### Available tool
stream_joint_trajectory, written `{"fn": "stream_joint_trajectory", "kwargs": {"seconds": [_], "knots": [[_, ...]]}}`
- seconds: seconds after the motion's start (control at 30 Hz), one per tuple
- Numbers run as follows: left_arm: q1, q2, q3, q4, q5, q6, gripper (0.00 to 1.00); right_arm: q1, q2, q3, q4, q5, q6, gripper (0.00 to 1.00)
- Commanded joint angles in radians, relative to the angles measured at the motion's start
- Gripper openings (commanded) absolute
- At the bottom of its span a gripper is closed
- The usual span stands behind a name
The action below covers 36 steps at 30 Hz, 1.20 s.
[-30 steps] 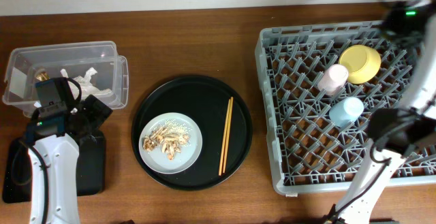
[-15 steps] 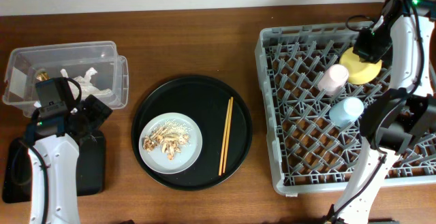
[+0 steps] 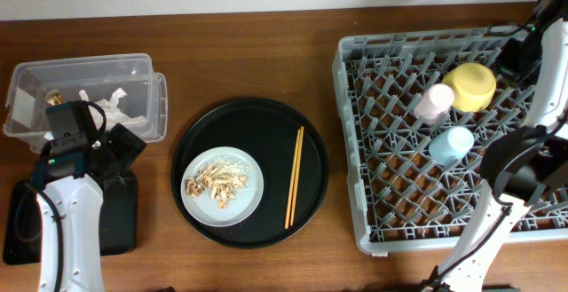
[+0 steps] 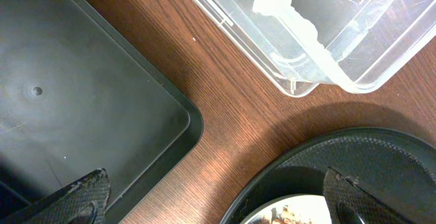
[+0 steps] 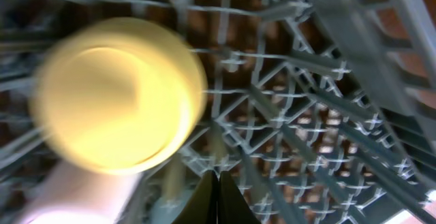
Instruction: Sort waste into correct bins and load items into the dishwasher rack
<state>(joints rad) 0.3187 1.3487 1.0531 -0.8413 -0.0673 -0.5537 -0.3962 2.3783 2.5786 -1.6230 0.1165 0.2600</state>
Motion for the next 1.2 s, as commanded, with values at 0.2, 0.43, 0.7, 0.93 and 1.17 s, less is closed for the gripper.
{"fn": "stream_joint_trajectory", "kwargs": {"seconds": [0.2, 0.43, 0.7, 0.93, 1.17], "knots": [[0.005, 0.0, 0.018, 0.002, -0.005, 0.009, 0.99, 0.257, -0.22, 0.296, -0.076, -0.442, -0.061, 0.41], [0.005, 0.0, 0.018, 0.002, -0.005, 0.009, 0.99, 0.633, -0.308, 0.128, -0.076, -0.236, 0.013, 0.98], [0.005, 0.0, 0.018, 0.002, -0.005, 0.009, 0.99, 0.879, -0.311, -0.294, -0.022, -0.296, 0.044, 1.0], [0.005, 0.0, 0.018, 0.002, -0.005, 0.009, 0.99, 1.012, -0.311, -0.724, 0.286, -0.277, 0.241, 0.46], [0.005, 0.0, 0.018, 0.002, -0.005, 0.009, 0.99, 1.071, -0.311, -0.915, 0.463, -0.171, 0.5, 0.43]]}}
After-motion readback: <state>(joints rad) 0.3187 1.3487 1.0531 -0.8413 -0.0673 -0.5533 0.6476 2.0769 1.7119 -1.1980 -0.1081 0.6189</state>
